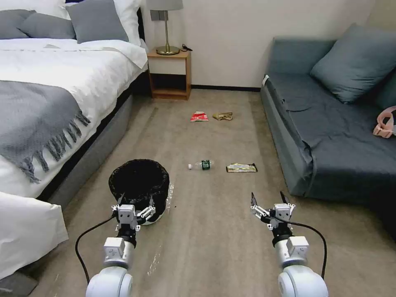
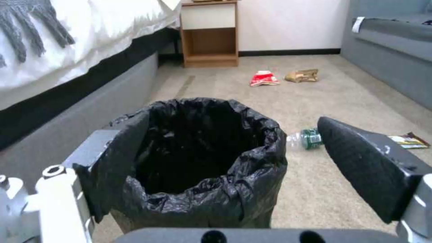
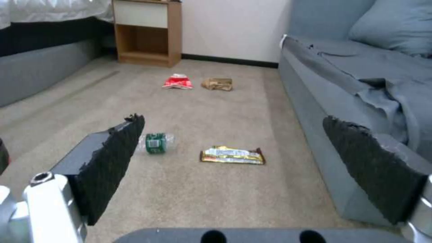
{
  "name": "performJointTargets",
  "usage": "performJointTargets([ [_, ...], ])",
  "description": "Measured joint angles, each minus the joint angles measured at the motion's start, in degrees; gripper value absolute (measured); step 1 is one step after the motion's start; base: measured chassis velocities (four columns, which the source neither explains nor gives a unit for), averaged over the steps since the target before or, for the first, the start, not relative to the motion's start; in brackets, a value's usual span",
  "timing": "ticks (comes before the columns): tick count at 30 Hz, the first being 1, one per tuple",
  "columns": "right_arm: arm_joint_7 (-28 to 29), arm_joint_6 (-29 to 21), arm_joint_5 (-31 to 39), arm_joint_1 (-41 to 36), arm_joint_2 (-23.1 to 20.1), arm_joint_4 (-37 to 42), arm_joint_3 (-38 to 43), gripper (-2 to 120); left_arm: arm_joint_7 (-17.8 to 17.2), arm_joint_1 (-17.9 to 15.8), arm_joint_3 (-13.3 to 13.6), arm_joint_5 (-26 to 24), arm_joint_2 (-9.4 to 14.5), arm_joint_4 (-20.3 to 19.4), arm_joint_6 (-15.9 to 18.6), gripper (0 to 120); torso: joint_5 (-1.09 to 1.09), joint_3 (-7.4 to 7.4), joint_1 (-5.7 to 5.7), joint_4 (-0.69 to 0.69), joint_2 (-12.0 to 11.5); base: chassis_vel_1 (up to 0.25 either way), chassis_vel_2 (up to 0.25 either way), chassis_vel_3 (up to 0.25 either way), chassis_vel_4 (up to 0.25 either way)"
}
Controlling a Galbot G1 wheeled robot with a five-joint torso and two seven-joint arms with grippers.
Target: Pick up the trash bin, then pick up the garbage on the floor and place it into the trash bin.
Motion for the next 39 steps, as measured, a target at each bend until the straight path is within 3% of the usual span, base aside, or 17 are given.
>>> performJointTargets([
  [19, 0.31, -0.45, 0.85, 0.10, -0.41, 0.18, 0.04, 100, -0.49, -0.82, -0.23, -1.10, 0.66, -0.24, 1.18, 100, 0.00, 0.00, 0.00, 0.01, 0.00, 0.000, 0.000, 0.000, 0.000],
  [22, 2.21, -2.95, 5.27, 0.79, -2.44, 1.84, 0.61, 100, -2.97, -4.46, -1.79, -5.66, 3.67, -1.86, 5.81, 100, 0.00, 0.00, 0.00, 0.00, 0.00, 0.000, 0.000, 0.000, 0.000],
  [23, 2.21, -2.95, 5.27, 0.79, -2.44, 1.84, 0.61, 100, -2.97, -4.46, -1.79, -5.66, 3.67, -1.86, 5.81, 100, 0.00, 0.00, 0.00, 0.00, 0.00, 0.000, 0.000, 0.000, 0.000],
  [26, 4.50, -5.97, 10.53, 1.57, -4.78, 3.72, 1.25, 100, -5.89, -8.67, -3.50, -11.09, 7.14, -3.67, 11.40, 100, 0.00, 0.00, 0.00, 0.00, 0.00, 0.000, 0.000, 0.000, 0.000],
  [27, 4.50, -5.97, 10.53, 1.57, -4.78, 3.72, 1.25, 100, -5.89, -8.67, -3.50, -11.09, 7.14, -3.67, 11.40, 100, 0.00, 0.00, 0.00, 0.00, 0.00, 0.000, 0.000, 0.000, 0.000],
  [29, 6.56, -8.71, 15.28, 2.27, -6.95, 5.44, 1.83, 100, -8.62, -12.62, -5.10, -16.20, 10.42, -5.36, 16.59, 100, -0.01, 0.00, 0.00, 0.00, 0.00, 0.000, 0.000, 0.000, 0.000],
  [30, 6.56, -8.71, 15.28, 2.27, -6.95, 5.44, 1.83, 100, -8.62, -12.62, -5.10, -16.20, 10.42, -5.36, 16.59, 100, -0.01, 0.00, 0.00, 0.00, 0.00, 0.000, 0.000, 0.000, 0.000],
  [33, 9.43, -12.52, 21.94, 3.25, -9.93, 7.83, 2.60, 100, -12.26, -17.92, -7.28, -23.02, 14.81, -7.64, 23.61, 100, 0.00, 0.01, 0.00, 0.00, 0.00, 0.000, 0.000, 0.000, 0.000],
  [39, 10.46, -14.13, 24.88, 3.39, -11.34, 9.12, 3.06, 100, -13.63, -20.46, -8.06, -25.66, 16.81, -8.64, 26.15, 100, 0.04, 0.00, 0.00, 0.01, 0.00, 0.000, 0.000, 0.000, 0.000],
])
